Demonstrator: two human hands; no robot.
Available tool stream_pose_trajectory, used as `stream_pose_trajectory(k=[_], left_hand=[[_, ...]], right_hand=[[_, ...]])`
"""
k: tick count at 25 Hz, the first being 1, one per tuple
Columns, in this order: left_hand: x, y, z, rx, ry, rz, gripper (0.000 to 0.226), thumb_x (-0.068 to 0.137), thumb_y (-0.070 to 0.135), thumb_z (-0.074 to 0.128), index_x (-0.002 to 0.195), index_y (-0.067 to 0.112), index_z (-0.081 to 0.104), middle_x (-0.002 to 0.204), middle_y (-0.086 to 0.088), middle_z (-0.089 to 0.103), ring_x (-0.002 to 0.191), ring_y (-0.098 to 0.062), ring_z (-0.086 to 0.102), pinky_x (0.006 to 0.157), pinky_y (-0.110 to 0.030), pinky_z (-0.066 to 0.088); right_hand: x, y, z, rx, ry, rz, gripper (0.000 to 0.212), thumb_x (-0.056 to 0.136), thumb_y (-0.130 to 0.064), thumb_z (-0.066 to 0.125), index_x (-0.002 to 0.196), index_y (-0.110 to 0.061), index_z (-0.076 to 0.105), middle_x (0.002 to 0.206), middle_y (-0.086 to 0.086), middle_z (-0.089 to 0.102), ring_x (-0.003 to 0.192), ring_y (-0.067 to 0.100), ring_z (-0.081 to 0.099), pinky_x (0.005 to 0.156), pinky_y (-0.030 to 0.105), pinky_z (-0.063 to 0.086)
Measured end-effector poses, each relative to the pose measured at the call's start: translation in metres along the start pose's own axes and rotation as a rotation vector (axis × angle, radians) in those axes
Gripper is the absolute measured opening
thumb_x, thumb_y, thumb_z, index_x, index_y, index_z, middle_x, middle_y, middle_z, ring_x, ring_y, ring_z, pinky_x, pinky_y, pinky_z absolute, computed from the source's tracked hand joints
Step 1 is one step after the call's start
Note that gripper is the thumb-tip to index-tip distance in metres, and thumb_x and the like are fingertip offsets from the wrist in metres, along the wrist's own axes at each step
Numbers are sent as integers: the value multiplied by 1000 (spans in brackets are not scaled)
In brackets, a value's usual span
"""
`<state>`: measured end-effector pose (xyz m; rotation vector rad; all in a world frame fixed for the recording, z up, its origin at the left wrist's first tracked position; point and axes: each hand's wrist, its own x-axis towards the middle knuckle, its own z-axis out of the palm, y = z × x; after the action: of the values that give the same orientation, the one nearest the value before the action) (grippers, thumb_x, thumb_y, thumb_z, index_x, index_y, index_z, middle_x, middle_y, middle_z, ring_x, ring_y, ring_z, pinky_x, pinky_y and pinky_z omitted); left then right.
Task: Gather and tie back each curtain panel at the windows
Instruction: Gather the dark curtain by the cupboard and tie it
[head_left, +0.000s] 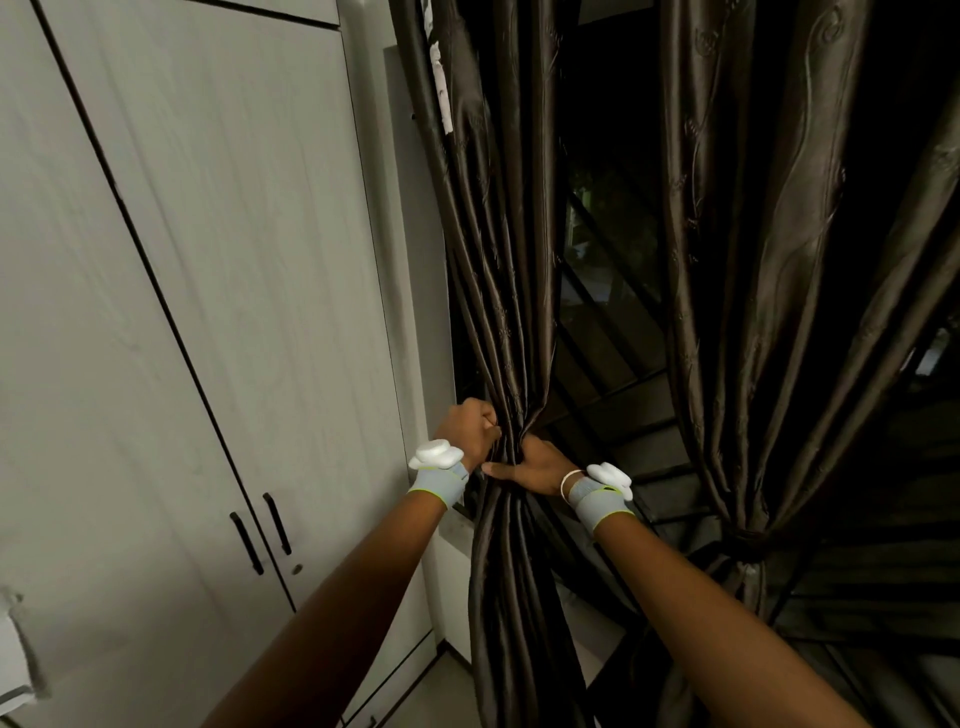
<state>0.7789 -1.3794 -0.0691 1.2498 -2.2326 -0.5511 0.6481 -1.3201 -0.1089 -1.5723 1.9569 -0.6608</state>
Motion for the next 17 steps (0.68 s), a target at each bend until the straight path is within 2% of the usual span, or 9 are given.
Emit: stream_pose_trajectory(k=[2, 6, 10, 12, 14, 17], left_hand=[[1, -1, 1, -10, -6, 5, 8, 81, 14, 66, 75, 16, 63, 73, -1, 66, 73, -19, 61, 66, -22, 41], [4, -9, -4, -149, -142, 32, 20, 81, 9, 67, 66, 17, 56, 72, -6, 68, 58, -13, 59, 69, -25, 46], [5, -19, -1, -135, -264, 66, 25, 84, 17, 71, 85, 12, 46, 82, -4, 60, 73, -18, 54, 73, -29, 43], [7, -22, 0, -96, -278, 61, 25, 84, 23, 71, 88, 13, 48, 82, -3, 58, 77, -20, 53, 76, -31, 44], [9, -23, 0, -72, -273, 45, 25, 83, 29, 72, 78, 19, 49, 73, 3, 53, 76, -21, 52, 77, -34, 46], [8, -23, -2, -39, -186, 15, 36, 79, 35, 75, 64, 24, 44, 64, 7, 48, 69, -18, 49, 67, -30, 41]], right_hand=[[0, -3, 1, 54, 31, 8, 77, 66, -68, 68, 130, -28, 55, 131, 2, 61, 121, 25, 56, 103, 38, 45], [4, 8, 6, -5, 146, 71, 63, 83, -55, 63, 131, -15, 52, 135, 15, 55, 126, 36, 50, 102, 40, 44], [2, 11, 9, 23, 113, 64, 61, 87, -48, 62, 134, -12, 49, 138, 17, 53, 127, 36, 50, 103, 40, 43], [1, 11, 8, 27, 105, 54, 61, 88, -47, 61, 135, -11, 48, 138, 17, 53, 128, 36, 49, 105, 41, 43], [1, 12, 8, 11, 106, 69, 60, 89, -47, 60, 134, -9, 48, 138, 19, 52, 128, 37, 48, 105, 42, 42], [-1, 11, 9, -48, 136, 87, 56, 91, -48, 55, 129, -8, 48, 134, 22, 53, 125, 40, 49, 103, 43, 42]])
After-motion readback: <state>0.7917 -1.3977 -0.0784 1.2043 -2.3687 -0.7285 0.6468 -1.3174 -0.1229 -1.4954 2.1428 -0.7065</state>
